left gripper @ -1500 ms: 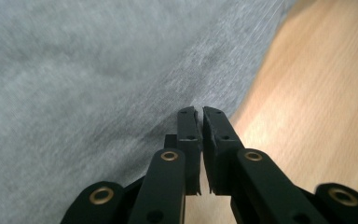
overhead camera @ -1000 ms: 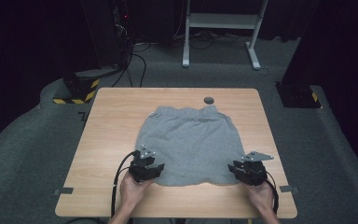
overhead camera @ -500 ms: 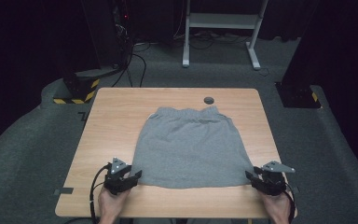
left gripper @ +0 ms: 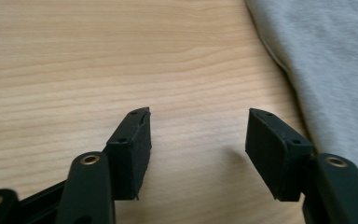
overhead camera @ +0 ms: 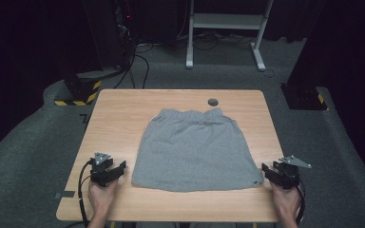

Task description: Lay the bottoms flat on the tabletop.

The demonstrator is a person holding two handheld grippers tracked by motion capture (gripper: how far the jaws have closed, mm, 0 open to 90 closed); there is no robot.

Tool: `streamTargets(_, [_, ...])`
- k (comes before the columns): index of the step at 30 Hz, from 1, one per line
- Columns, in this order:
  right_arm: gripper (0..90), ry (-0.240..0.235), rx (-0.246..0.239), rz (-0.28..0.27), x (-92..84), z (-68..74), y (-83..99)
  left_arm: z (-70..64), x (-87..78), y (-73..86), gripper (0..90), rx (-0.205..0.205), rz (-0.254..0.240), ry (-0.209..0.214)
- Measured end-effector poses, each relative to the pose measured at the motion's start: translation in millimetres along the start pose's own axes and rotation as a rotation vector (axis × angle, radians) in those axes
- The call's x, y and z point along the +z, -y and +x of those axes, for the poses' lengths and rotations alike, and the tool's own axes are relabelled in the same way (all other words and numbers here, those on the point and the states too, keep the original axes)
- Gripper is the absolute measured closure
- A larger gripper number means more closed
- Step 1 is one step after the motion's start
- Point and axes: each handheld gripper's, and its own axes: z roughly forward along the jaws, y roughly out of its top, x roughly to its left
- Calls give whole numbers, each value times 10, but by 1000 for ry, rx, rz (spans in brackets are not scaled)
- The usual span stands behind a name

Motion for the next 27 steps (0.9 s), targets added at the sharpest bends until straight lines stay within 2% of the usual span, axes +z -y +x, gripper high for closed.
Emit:
streamTargets(2, [466,13,-9,2,14,10,-13,21,23,-20,378,5,4,-1])
streamTargets(5, [452,18,-13,3,21,13,-17,25,72,-60,341,59,22,-25])
streamTargets(6, [438,20,-28,3,25,19,-17,15,90,-71,326,78,29,-36])
streamTargets(8, [420,31,-47,8,29,45,-18,11,105,-80,297,79,29,-34])
streamTargets(10, [417,26,-34,11,29,36,-19,11,105,-80,295,80,29,-33])
streamTargets(27, [415,29,-40,7,34,38,-18,8,103,-78,276,88,34,-23])
